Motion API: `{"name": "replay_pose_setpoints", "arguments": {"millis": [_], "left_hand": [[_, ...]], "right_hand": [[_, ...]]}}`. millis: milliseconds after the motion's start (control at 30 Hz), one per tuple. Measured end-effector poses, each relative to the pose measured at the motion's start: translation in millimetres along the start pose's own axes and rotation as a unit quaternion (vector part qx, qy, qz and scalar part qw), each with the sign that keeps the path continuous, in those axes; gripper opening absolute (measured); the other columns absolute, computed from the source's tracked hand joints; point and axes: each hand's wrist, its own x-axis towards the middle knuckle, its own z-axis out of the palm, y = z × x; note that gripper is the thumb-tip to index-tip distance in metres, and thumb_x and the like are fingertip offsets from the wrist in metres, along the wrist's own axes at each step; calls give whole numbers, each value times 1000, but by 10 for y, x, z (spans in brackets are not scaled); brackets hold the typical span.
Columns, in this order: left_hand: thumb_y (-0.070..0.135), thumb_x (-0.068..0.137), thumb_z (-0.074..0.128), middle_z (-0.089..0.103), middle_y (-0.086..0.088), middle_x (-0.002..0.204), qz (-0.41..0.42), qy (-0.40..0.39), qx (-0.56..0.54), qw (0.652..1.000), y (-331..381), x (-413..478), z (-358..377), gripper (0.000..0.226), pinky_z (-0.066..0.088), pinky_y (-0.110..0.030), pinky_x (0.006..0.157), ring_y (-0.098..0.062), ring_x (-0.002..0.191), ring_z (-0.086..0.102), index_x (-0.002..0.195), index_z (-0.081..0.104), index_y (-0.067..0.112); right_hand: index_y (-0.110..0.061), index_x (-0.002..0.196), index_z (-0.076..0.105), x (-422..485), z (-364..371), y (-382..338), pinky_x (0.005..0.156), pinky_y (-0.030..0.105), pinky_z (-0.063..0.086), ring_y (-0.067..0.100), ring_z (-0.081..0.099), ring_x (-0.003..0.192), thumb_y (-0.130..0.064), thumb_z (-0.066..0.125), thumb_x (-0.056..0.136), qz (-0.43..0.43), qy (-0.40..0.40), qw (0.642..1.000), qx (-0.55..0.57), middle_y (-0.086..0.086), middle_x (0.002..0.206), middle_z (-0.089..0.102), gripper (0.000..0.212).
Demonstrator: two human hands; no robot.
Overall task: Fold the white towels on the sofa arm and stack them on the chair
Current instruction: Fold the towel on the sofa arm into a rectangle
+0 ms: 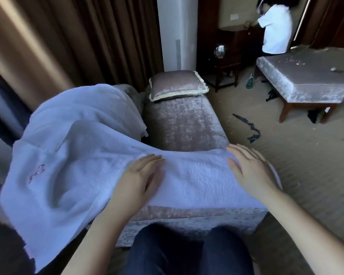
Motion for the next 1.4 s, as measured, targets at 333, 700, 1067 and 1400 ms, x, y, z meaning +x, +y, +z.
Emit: {"name": "replay_pose_setpoints", "arguments": {"millis": [333,700,1067,1400], "left_hand": [[17,87,40,66,0,106,-145,127,179,965,-820,-1581,-1101,32,42,-32,81,-24,96,59,104,66,12],[3,75,58,45,-15,145,-156,84,225,958,-1748,-2284,-727,62,42,-44,103,-35,121,49,136,53,12],[8,91,48,67,0,115,-53,210,223,950,-1944,-2080,-922,28,45,-34,86,-25,96,55,104,72,9],[0,89,54,62,-1,76,-332,308,-135,882,-1847,-1460,-1756,30,41,-29,62,-6,68,52,76,63,25]], "right_hand": [[-11,109,69,109,639,-2113,99,33,38,17,55,110,-13,49,85,-360,111,916,141,2,115,66,31],[-16,103,67,47,857,-2560,89,30,39,18,56,92,-29,57,85,-427,63,899,77,-2,98,63,24],[-18,88,72,309,720,-2577,68,32,44,18,61,72,-32,56,91,-388,115,911,84,-3,80,64,22],[-12,81,65,1011,493,-2865,65,24,41,13,54,66,-34,65,89,-219,71,942,243,-7,76,58,23]]}}
